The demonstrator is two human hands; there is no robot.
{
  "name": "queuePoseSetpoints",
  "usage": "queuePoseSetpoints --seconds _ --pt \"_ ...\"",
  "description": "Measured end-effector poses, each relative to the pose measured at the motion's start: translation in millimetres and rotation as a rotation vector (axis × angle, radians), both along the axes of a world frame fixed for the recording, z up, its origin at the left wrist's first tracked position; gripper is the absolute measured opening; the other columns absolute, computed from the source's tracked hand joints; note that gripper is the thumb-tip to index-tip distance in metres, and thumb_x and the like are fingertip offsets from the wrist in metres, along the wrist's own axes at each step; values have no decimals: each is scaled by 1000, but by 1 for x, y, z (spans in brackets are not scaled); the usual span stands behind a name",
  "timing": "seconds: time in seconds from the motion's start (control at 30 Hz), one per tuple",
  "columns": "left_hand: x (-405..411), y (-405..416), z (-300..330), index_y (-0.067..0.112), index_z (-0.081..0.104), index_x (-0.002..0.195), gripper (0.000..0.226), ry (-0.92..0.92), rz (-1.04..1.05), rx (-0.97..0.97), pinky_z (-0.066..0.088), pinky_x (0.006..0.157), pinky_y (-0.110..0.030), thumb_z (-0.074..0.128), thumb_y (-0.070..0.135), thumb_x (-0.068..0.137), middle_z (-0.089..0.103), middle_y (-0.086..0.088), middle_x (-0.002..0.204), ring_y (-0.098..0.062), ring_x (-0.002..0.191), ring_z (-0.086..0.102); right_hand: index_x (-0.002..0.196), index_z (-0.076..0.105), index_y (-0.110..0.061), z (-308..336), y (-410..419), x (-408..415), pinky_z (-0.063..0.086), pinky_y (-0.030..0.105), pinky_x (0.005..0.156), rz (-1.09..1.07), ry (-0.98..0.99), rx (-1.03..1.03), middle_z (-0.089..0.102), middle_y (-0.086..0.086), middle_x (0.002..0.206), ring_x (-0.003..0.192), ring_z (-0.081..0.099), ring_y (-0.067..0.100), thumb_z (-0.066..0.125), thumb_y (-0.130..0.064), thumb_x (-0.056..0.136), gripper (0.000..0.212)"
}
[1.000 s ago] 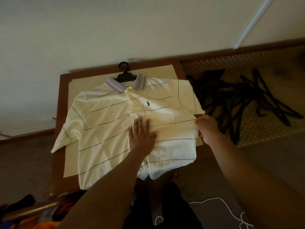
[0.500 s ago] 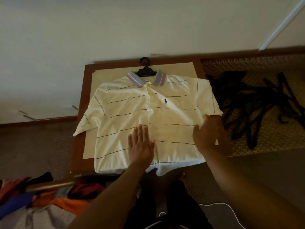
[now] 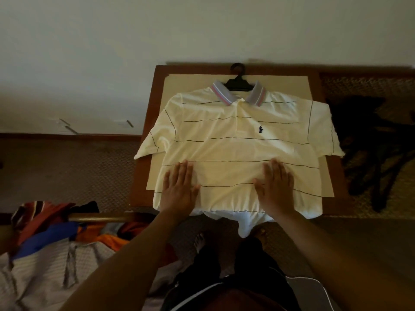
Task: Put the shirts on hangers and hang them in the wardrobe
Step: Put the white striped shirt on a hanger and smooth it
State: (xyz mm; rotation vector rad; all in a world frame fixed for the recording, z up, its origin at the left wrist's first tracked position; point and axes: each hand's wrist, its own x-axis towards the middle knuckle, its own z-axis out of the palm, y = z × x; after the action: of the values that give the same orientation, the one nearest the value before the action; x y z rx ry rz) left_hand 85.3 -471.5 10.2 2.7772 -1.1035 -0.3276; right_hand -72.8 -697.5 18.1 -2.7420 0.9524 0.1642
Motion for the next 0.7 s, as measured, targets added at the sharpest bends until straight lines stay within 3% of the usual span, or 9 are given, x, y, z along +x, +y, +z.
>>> queuePoseSetpoints --seconds 0.13,0.23,0.4,0.47,0.53,0.6,0.7 --pt "-13 -22 2 19 -2 152 72 8 14 -8 -13 117 -37 -3 57 91 -8 -2 159 -20 147 -10 148 33 -9 5 45 44 19 55 113 96 -69 27 25 16 156 144 23 35 23 -50 97 66" --pt "-14 -15 -7 18 -10 150 72 22 66 67 -13 117 -38 -5 56 89 -10 -3 160 -19 146 -14 148 33 -10 -2 66 60 25 56 111 122 -22 38 28 16 155 142 27 36 24 -52 96 68" --pt "11 27 -14 18 -13 151 76 -15 101 103 -11 118 -36 -7 61 88 -13 -4 160 -18 146 -16 154 15 -16 -11 48 43 12 50 117 134 96 1 11 13 160 147 12 32 -2 -67 90 83" --pt "14 27 -8 16 -6 152 81 15 86 69 -11 118 -35 -10 64 86 -9 -6 161 -17 145 -16 154 12 -16 -7 47 45 8 49 117 131 92 16 7 12 161 148 7 32 -11 -71 85 91" --pt "14 19 3 15 9 153 81 60 119 -79 -6 118 -33 -3 63 88 5 -6 161 -17 148 -5 153 21 -14 0 50 51 12 52 116 120 57 50 13 15 160 147 12 34 -3 -70 87 90" --pt "17 12 18 15 27 149 71 69 276 -277 6 118 -37 12 57 93 23 -8 157 -23 146 11 147 36 -10 7 51 60 23 56 111 135 -22 72 27 19 155 143 25 39 16 -62 91 79" --pt "39 5 41 12 36 142 57 73 742 -471 21 115 -46 33 47 97 33 -13 148 -29 139 24 143 41 -9 17 49 83 28 57 108 180 -104 104 33 20 152 140 30 40 22 -57 93 72"
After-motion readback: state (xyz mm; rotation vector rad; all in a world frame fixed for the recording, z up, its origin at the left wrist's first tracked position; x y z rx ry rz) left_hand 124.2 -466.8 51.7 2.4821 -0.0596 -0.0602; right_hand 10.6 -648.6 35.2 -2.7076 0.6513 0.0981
